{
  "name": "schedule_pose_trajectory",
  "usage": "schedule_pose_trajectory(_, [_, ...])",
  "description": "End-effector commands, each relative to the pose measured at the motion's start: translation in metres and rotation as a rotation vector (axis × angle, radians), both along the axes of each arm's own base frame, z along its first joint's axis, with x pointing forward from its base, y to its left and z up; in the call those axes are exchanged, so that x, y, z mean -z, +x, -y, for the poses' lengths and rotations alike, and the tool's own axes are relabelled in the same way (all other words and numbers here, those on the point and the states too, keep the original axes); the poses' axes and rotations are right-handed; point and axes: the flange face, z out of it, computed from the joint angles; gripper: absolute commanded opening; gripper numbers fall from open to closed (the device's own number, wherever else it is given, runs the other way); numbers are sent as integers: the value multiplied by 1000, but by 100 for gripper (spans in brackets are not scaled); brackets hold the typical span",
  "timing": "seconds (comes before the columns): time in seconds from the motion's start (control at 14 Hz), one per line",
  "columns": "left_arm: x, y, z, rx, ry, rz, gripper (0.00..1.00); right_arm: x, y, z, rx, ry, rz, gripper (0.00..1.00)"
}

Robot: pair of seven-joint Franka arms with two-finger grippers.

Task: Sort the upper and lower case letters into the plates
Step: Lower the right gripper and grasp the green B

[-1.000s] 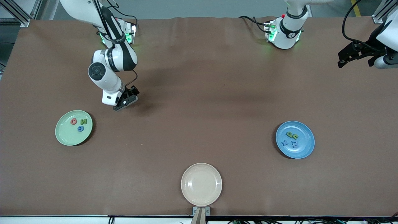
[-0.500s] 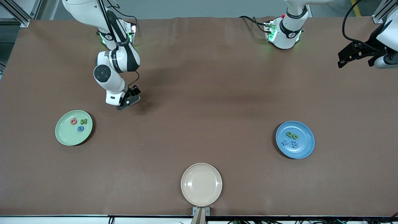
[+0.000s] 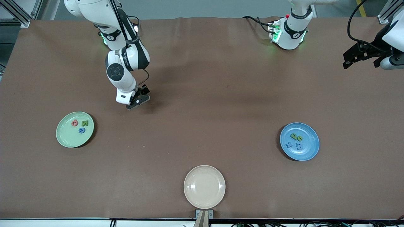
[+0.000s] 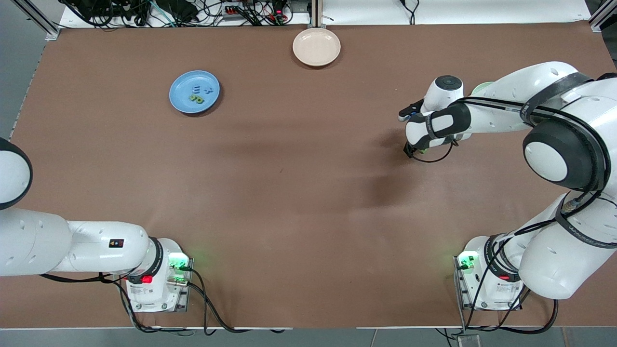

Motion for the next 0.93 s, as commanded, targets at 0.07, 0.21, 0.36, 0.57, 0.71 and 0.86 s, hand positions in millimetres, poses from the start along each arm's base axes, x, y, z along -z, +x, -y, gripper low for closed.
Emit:
schedule_pose_trajectory(0.07, [-3,-1,-1,5,-21,12,100,4,1,13,33,-4,0,89])
schedule_pose_trajectory(0.21, [-2,-1,-1,5,-21,11,100,5,2,18,44,-7,-4,84])
schedule_pose_trajectory(0.36, [-2,-1,-1,5,-21,11,100,6,3,20,48,-8,-5,71])
schedule_pose_trajectory(0.57, [-2,-1,-1,5,-21,11,100,6,4,26,62,-8,-11,62])
schedule_pose_trajectory(0.71, [-1,0,-1,5,-21,11,100,6,6,32,74,-8,-12,58])
schedule_pose_trajectory(0.86, [0,1,-1,5,-21,9,100,6,6,33,78,-8,-12,50])
